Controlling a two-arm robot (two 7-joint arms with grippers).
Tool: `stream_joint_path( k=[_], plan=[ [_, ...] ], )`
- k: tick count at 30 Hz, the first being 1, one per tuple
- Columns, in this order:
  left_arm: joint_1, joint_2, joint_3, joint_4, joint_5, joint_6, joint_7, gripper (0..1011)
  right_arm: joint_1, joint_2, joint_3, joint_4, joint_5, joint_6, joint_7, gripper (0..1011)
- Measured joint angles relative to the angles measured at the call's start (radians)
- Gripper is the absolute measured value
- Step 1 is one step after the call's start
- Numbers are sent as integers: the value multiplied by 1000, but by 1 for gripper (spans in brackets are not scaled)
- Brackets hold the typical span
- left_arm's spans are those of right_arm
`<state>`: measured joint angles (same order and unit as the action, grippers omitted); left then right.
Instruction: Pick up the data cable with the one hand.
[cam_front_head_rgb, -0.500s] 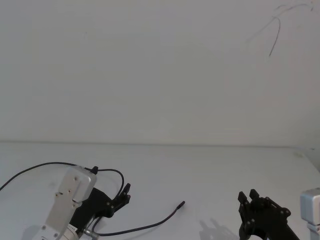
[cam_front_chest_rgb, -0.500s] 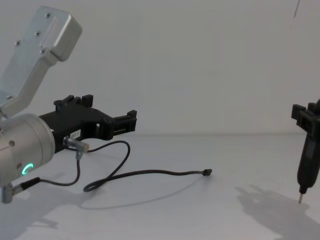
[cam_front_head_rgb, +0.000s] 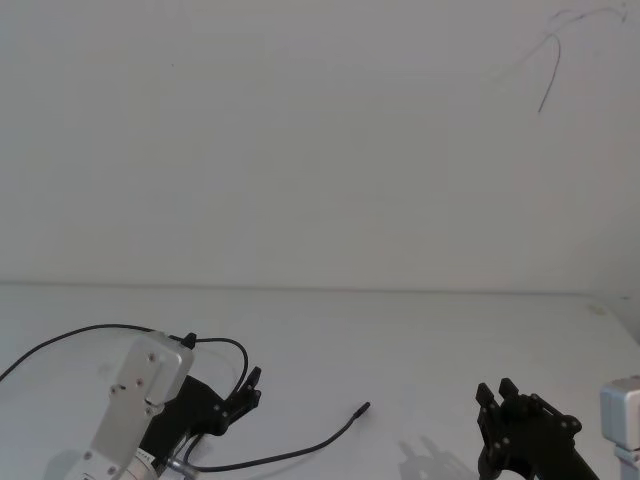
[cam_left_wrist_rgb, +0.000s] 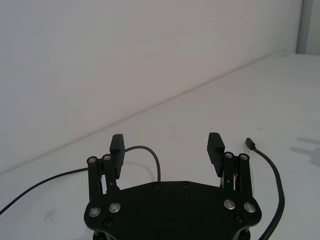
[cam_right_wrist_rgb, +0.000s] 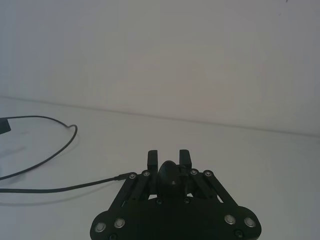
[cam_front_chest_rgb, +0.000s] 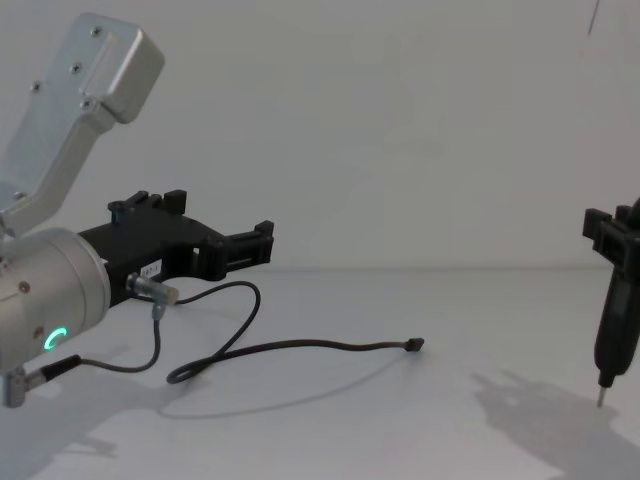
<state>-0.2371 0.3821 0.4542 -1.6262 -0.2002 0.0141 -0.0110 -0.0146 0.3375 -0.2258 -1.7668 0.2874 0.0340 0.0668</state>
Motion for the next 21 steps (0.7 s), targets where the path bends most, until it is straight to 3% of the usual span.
stream_joint_path(
  k=[9,21],
  plan=[
    [-12,5,-3,1,-3,-7,-25,1001,0,0,0,0,0,0,0,251],
    [-84,53,-8,8,-41,-4,-172,1001,0,0,0,0,0,0,0,251]
  ],
)
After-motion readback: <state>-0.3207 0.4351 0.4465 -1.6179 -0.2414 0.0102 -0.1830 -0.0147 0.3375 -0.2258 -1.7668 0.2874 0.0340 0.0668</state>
